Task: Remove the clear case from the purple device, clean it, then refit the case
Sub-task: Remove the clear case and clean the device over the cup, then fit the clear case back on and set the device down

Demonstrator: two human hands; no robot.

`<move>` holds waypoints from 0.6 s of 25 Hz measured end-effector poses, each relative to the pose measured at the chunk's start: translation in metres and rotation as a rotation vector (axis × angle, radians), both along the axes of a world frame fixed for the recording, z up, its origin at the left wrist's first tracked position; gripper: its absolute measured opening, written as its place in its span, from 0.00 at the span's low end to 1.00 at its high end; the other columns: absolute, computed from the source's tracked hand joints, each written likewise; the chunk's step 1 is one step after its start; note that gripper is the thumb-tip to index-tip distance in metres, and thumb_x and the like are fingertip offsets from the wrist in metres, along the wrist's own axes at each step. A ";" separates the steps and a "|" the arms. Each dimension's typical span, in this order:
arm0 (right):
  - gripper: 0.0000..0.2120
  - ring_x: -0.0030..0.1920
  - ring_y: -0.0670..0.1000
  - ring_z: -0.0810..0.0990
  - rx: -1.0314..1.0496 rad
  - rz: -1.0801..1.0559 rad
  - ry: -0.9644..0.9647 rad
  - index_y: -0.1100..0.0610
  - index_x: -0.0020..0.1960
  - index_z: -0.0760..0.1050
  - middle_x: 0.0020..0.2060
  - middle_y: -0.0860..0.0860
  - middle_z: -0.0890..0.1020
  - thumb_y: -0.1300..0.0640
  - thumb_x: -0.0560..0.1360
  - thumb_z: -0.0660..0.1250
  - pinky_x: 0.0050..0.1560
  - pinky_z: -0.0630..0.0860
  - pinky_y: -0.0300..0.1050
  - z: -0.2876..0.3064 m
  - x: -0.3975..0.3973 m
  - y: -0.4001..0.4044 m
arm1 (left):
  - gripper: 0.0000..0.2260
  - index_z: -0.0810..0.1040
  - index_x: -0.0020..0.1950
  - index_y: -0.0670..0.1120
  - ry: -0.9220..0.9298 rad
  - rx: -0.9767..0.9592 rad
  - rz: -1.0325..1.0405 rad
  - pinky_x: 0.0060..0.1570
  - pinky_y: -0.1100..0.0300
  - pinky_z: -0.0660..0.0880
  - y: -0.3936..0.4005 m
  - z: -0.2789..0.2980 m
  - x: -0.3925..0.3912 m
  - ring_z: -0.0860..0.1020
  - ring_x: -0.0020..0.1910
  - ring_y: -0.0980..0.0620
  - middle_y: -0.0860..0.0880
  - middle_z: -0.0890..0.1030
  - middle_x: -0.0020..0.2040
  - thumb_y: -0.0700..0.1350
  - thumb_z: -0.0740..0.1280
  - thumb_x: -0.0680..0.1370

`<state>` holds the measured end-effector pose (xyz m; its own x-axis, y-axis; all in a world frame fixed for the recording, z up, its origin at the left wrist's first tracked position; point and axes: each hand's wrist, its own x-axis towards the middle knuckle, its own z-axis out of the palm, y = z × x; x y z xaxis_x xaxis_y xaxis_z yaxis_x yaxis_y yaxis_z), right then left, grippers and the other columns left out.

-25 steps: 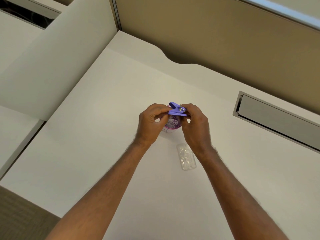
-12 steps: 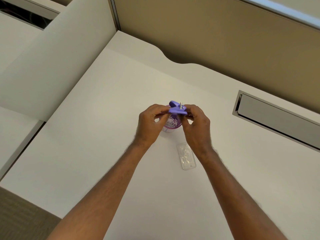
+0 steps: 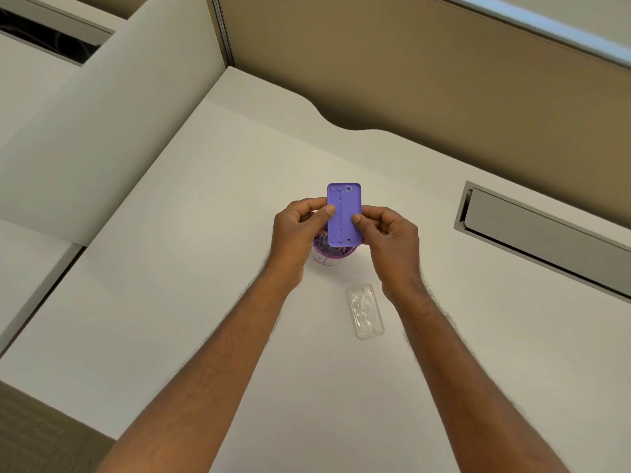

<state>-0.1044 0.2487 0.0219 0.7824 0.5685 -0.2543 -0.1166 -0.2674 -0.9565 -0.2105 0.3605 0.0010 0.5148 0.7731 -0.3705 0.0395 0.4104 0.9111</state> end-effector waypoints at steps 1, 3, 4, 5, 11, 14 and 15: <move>0.09 0.49 0.57 0.89 0.011 -0.005 0.035 0.57 0.57 0.85 0.46 0.53 0.90 0.60 0.78 0.72 0.54 0.85 0.53 0.001 0.000 -0.001 | 0.11 0.82 0.61 0.40 -0.021 -0.027 -0.013 0.53 0.52 0.81 0.000 0.001 -0.001 0.85 0.49 0.47 0.43 0.87 0.54 0.41 0.72 0.79; 0.09 0.48 0.57 0.89 0.048 -0.002 0.097 0.59 0.58 0.85 0.47 0.54 0.90 0.60 0.79 0.72 0.51 0.85 0.49 0.005 -0.001 -0.002 | 0.13 0.78 0.64 0.41 -0.106 -0.135 -0.049 0.53 0.49 0.80 -0.001 0.004 -0.002 0.83 0.50 0.45 0.42 0.85 0.57 0.43 0.70 0.80; 0.10 0.48 0.55 0.89 0.066 0.008 0.116 0.59 0.58 0.85 0.48 0.54 0.90 0.60 0.79 0.71 0.49 0.85 0.46 0.008 -0.002 -0.003 | 0.16 0.76 0.68 0.40 -0.163 -0.223 -0.078 0.55 0.46 0.80 -0.002 0.007 -0.002 0.82 0.52 0.44 0.41 0.84 0.60 0.43 0.69 0.81; 0.10 0.48 0.54 0.89 0.080 0.021 0.124 0.59 0.59 0.85 0.48 0.54 0.90 0.60 0.79 0.71 0.48 0.84 0.44 0.010 -0.003 -0.004 | 0.18 0.74 0.71 0.40 -0.224 -0.314 -0.121 0.59 0.43 0.79 -0.002 0.009 -0.003 0.82 0.55 0.42 0.39 0.82 0.64 0.45 0.66 0.83; 0.09 0.41 0.47 0.88 0.139 0.000 0.080 0.53 0.56 0.86 0.43 0.46 0.89 0.59 0.82 0.67 0.44 0.83 0.39 0.013 -0.015 -0.016 | 0.22 0.70 0.76 0.38 -0.377 -0.600 -0.157 0.70 0.37 0.71 -0.006 0.011 -0.009 0.78 0.63 0.37 0.37 0.79 0.66 0.47 0.59 0.85; 0.08 0.40 0.45 0.84 -0.008 -0.128 -0.079 0.50 0.53 0.84 0.42 0.46 0.86 0.57 0.81 0.66 0.46 0.83 0.45 -0.007 -0.018 -0.040 | 0.20 0.73 0.73 0.39 -0.431 -0.672 -0.078 0.66 0.41 0.73 -0.008 0.010 -0.012 0.81 0.57 0.39 0.39 0.80 0.64 0.45 0.61 0.83; 0.07 0.41 0.46 0.83 -0.093 -0.134 -0.134 0.49 0.53 0.83 0.44 0.47 0.85 0.57 0.80 0.67 0.48 0.82 0.48 -0.017 -0.022 -0.050 | 0.20 0.73 0.73 0.41 -0.449 -0.686 -0.059 0.65 0.41 0.75 -0.008 0.011 -0.013 0.81 0.56 0.39 0.39 0.79 0.64 0.45 0.62 0.82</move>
